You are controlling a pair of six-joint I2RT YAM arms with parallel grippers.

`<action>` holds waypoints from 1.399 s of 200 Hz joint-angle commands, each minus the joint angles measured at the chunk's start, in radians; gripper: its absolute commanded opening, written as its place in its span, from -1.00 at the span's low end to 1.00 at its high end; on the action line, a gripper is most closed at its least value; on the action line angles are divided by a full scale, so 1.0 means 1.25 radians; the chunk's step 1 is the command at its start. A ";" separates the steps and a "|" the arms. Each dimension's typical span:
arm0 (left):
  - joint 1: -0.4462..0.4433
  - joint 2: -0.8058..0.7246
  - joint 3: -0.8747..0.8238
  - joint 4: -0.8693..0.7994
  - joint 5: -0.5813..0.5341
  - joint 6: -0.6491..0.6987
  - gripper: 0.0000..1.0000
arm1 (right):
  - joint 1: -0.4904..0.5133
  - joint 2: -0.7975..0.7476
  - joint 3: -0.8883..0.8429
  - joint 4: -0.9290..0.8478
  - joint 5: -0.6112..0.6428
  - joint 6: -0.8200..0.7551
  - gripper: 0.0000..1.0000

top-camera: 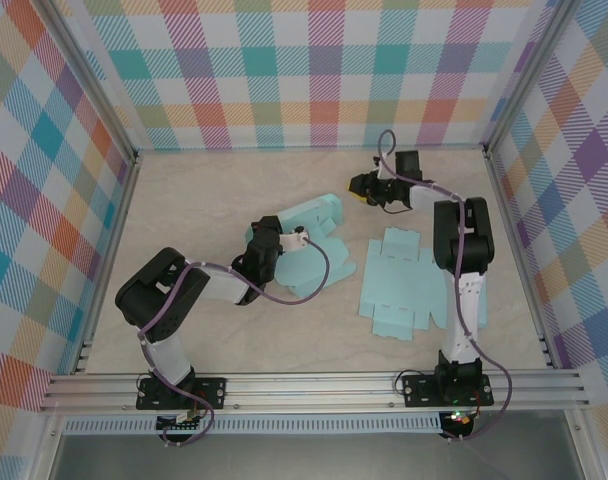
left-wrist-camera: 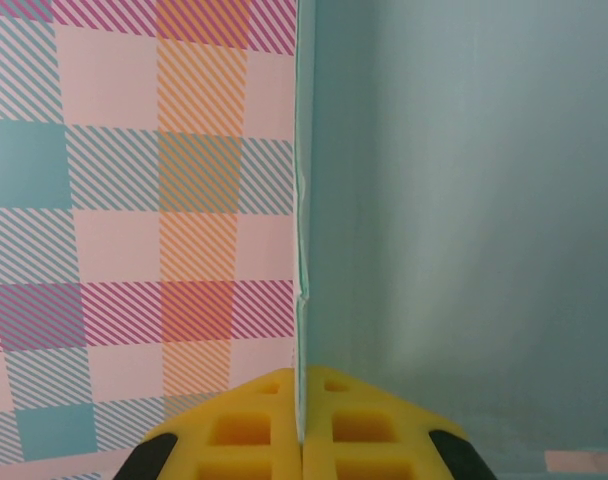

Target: Fold the paper box

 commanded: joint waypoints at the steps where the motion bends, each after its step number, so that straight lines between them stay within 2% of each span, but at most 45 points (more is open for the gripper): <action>1: -0.010 0.015 0.003 0.027 -0.014 0.009 -1.00 | 0.027 0.048 0.058 -0.021 -0.050 -0.009 -0.28; 58: -0.010 0.021 0.006 0.026 -0.016 0.005 -1.00 | 0.073 0.105 0.151 -0.086 -0.085 -0.032 -0.28; 141: -0.003 0.050 0.028 0.019 -0.028 -0.001 -1.00 | 0.074 -0.101 -0.083 -0.015 -0.057 -0.062 -0.26; 207: -0.003 0.061 0.034 0.010 -0.022 -0.002 -1.00 | 0.097 -0.148 -0.202 0.069 -0.052 -0.049 -0.15; 280: -0.003 0.060 0.028 0.013 -0.019 -0.003 -1.00 | 0.135 -0.195 -0.252 0.063 0.035 -0.119 -0.03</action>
